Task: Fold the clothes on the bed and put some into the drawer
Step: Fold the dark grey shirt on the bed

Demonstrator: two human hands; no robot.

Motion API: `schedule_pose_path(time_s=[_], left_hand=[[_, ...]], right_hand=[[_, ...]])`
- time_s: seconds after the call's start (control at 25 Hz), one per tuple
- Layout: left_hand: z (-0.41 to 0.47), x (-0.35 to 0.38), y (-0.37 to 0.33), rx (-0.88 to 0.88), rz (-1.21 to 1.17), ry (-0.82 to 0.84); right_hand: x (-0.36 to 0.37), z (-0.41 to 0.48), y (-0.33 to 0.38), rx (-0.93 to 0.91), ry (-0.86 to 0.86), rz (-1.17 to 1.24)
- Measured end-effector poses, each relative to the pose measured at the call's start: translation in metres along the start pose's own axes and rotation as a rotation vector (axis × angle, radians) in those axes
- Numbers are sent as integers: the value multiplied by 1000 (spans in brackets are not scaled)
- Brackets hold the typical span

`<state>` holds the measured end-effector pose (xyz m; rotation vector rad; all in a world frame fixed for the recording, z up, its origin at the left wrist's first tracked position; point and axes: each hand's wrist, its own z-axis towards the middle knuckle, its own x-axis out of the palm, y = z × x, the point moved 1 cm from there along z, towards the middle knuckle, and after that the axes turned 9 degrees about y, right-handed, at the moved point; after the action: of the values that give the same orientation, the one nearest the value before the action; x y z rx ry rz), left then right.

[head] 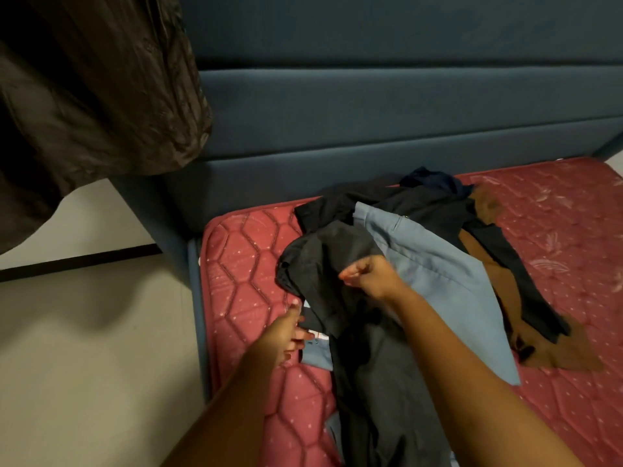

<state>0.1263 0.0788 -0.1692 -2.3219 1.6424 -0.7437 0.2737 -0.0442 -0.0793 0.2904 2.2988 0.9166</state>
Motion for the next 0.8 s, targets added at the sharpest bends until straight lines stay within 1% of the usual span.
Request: schedule_pose_path(time_s=[0.04,0.08,0.16,0.2,0.24,0.32,0.36,0.4,0.44,0.48,0.52,0.56,0.6,0.64,0.68,0.72,0.76,0.8], left_hand=[[-9,4,3,-28,-88,78],[-15,7,6,-33,-212,141],[-32,16,7,50,-464,200],[-35,16,8,128,-590,185],[-44,14,8,206,-699,163],[-51,16,5,285,-740,95],[-58,17,2,303,-726,75],[-69,17,-3,332,-690,64],[-81,17,-10,387,-588,27],[-92,18,-17,451,-438,-37],[-110,22,-24,530,-225,-91],[-134,32,-30,623,72,-142],[-155,43,-34,761,476,-189],[-178,57,-34,964,922,-194],[-196,69,-26,1217,1336,-194],[-209,77,-14,1439,1660,-177],[-217,77,-2,1546,1872,-157],[-223,74,5,1595,1992,-156]], right_hand=[[14,-19,16,-5,217,155],[29,-37,29,15,447,241],[58,-70,41,95,860,233],[70,-84,42,130,1010,197],[78,-99,42,174,1103,173],[74,-116,37,232,1162,148],[65,-123,39,245,1139,99],[54,-131,43,216,1033,23],[42,-134,49,169,837,-85],[27,-134,56,110,573,-175],[13,-135,67,23,273,-256],[2,-139,79,-78,43,-304],[-6,-142,91,-169,-71,-298],[-12,-143,97,-218,-112,-246],[-13,-147,99,-227,-107,-252],[-13,-152,94,-195,-84,-336],[-11,-158,88,-167,-38,-434],[-8,-164,77,-136,7,-597]])
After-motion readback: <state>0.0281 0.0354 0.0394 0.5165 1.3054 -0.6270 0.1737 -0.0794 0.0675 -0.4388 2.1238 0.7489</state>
